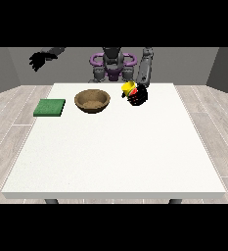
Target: Pick the cup and pour the ball into the bowl, then pick the bowl and place it on the pad
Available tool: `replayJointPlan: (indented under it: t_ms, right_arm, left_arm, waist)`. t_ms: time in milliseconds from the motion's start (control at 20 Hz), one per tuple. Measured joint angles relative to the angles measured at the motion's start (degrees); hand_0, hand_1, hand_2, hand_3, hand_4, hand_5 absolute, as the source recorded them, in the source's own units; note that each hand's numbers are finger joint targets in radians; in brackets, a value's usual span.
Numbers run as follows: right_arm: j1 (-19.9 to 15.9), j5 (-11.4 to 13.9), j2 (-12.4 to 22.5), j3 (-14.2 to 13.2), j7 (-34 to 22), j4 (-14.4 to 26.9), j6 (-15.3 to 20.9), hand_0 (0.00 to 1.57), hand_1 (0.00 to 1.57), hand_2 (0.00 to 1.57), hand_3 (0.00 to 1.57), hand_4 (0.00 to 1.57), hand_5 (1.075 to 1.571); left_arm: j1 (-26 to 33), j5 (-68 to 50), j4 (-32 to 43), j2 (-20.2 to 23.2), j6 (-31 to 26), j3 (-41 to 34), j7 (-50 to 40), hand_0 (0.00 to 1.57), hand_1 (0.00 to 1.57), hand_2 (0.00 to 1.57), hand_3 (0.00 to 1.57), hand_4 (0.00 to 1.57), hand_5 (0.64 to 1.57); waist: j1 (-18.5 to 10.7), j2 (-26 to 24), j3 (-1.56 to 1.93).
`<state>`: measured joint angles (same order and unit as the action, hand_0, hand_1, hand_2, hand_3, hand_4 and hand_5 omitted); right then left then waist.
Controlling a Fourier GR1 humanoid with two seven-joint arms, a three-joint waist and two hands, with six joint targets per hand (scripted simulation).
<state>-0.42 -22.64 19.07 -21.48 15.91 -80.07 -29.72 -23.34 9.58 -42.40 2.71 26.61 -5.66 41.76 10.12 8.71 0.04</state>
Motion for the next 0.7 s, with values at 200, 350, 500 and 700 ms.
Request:
replayJointPlan:
  t_ms: [200,350,500,700]
  right_arm:
    - [-1.60,-0.56,0.79,0.28,-4.88,1.09,1.82,0.00,0.00,0.00,0.00,0.52,1.571]
    - [-3.41,-0.68,1.67,0.38,-8.11,1.79,3.31,0.00,0.00,0.00,0.00,0.58,1.568]
    - [-5.22,0.07,1.94,0.55,-9.40,3.43,4.73,0.00,0.00,0.00,0.00,0.61,1.566]
    - [-5.44,1.12,2.35,0.27,-9.71,6.92,5.34,0.00,0.00,0.00,0.00,0.64,1.566]
  left_arm:
    - [-3.46,7.65,1.01,1.79,5.93,4.33,-8.55,1.32,1.32,1.57,1.57,1.22,1.552]
    - [-7.06,14.56,2.95,2.87,9.72,8.24,-16.36,1.31,1.31,1.57,1.57,1.24,1.561]
    - [-11.04,22.77,5.81,3.90,12.37,12.97,-24.44,1.31,1.31,1.57,1.57,1.20,1.559]
    - [-15.97,32.63,9.29,2.12,12.96,18.93,-36.48,1.31,1.31,1.57,1.57,1.20,1.559]
  waist:
    - [-0.64,-4.88,0.04]
    - [-0.87,-7.33,0.09]
    - [-1.84,-8.87,0.16]
    - [-3.74,-11.93,0.14]
